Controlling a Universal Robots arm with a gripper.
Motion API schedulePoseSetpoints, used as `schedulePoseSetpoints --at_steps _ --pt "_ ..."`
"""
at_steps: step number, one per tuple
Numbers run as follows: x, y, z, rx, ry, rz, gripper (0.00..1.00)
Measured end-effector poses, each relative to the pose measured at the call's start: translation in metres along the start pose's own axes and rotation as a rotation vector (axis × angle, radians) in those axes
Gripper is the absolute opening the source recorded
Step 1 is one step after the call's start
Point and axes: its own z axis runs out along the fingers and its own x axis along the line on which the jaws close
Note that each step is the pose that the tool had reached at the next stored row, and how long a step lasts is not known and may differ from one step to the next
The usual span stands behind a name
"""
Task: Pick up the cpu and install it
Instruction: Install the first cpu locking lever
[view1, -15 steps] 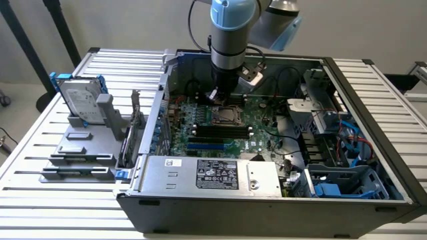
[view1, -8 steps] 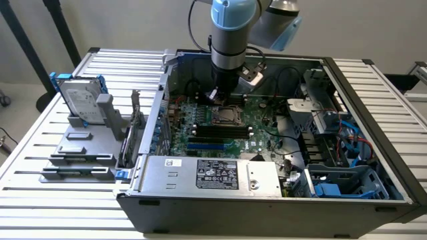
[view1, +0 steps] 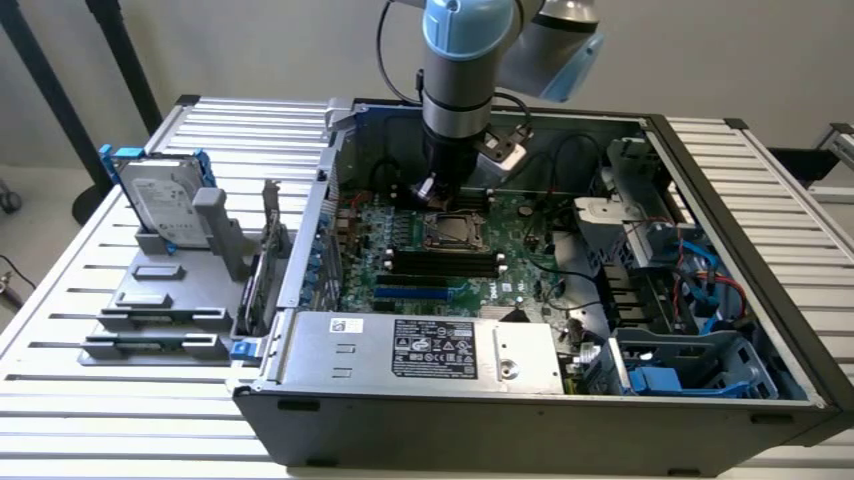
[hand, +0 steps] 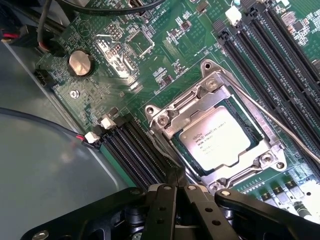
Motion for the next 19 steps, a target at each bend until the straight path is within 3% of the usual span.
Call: schedulePoseSetpoints --at_steps 19 --pt "0.0014 -0.0006 0.0003 0.0009 -0.0008 -0.001 0.11"
